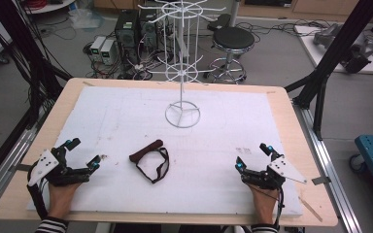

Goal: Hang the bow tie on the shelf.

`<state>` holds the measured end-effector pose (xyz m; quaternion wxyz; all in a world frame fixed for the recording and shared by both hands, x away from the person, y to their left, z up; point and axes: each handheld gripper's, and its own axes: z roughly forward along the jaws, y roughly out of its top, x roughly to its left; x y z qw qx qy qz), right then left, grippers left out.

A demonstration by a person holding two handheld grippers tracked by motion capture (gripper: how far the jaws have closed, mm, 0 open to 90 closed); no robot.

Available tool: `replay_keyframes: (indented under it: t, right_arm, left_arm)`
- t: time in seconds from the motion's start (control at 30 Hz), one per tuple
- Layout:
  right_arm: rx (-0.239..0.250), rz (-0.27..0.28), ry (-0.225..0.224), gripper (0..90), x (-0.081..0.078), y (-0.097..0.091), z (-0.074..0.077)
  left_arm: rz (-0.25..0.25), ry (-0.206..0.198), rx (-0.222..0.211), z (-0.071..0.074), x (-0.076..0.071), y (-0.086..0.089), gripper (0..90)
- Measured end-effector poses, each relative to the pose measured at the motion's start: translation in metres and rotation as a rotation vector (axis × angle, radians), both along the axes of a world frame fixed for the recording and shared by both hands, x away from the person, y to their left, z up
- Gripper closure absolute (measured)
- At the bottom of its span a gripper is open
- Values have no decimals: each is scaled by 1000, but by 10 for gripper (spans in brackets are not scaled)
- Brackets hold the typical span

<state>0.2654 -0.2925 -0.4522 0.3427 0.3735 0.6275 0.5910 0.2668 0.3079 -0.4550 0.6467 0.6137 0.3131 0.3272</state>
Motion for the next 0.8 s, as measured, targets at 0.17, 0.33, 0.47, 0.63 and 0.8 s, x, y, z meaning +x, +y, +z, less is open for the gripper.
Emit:
replay_keyframes:
  t: [0.17, 0.33, 0.47, 0.63, 0.8]
  right_arm:
    - [-7, 2, -2, 6, 0, 0, 0]
    - [-10, 3, -2, 6, -1, 1, 0]
    - [-9, 3, -2, 6, -1, 1, 0]
    - [-12, 3, -5, 6, -1, 1, 0]
    - [-9, 4, -2, 6, -1, 1, 0]
  left_arm:
    - [1, 8, 4, 0, 1, 0, 17]
    - [4, 14, 1, 1, 1, 0, 18]
    - [4, 17, 0, 1, 2, 0, 18]
    - [7, 35, -6, 1, 3, 0, 18]
    - [27, 46, 4, 3, 4, 2, 18]
